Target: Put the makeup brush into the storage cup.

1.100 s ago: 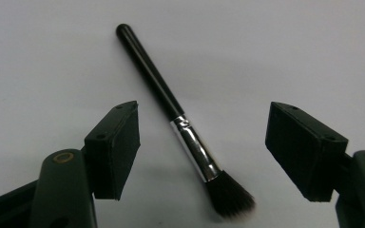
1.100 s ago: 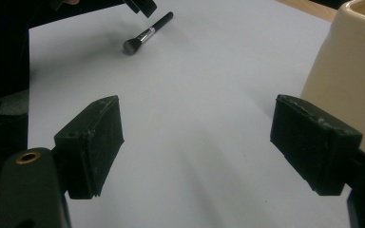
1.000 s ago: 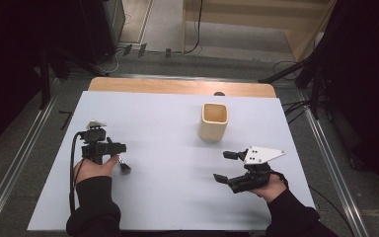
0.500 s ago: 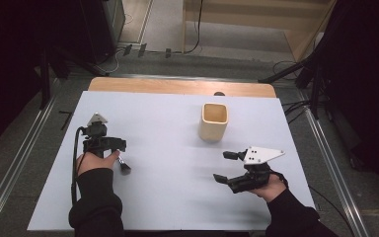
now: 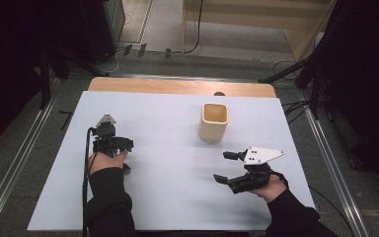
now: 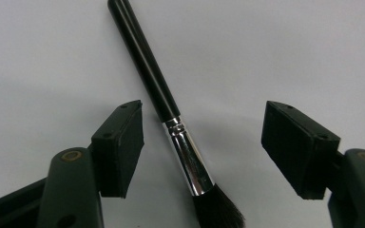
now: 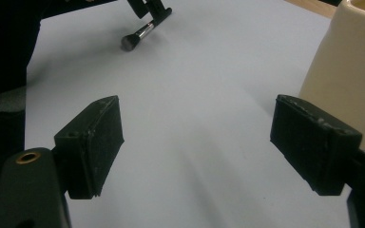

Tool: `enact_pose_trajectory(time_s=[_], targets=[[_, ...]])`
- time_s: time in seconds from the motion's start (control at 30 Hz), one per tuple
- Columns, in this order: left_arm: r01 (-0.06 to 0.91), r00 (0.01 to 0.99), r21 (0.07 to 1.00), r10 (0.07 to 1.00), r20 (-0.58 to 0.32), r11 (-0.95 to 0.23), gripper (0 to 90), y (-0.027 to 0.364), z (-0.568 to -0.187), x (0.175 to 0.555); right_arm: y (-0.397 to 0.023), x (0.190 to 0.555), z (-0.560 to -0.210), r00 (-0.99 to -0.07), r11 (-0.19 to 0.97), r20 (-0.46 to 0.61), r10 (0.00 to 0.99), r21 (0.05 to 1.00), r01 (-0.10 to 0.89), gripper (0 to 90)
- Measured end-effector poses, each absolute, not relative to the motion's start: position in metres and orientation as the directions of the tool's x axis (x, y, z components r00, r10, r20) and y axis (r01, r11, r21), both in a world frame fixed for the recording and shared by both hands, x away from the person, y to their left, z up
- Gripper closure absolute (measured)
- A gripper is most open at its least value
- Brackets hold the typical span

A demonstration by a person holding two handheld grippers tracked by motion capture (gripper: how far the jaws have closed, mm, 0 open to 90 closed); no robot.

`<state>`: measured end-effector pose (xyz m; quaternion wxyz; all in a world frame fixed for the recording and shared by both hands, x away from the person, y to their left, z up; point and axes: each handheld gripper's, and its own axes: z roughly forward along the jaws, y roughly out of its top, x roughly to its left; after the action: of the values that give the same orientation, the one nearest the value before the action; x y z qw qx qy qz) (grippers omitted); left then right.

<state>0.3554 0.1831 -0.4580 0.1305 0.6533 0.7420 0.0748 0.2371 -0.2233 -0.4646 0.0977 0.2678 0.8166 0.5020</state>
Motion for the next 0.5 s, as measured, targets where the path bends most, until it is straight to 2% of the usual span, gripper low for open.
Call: enact_pose_trajectory(time_s=[0.17,0.5], targets=[[0.955,-0.126,0.261,0.988,-0.084,0.144,33.4,0.183,-0.465,0.356,-0.223,0.238,-0.465,-0.837,0.355,0.108,0.536,0.871,0.34,19.0],[0.962,-0.127,0.244,0.992,0.011,0.12,42.4,0.174,-0.474,0.358,-0.223,0.237,-0.465,-0.837,0.357,0.105,0.536,0.871,0.338,19.0]])
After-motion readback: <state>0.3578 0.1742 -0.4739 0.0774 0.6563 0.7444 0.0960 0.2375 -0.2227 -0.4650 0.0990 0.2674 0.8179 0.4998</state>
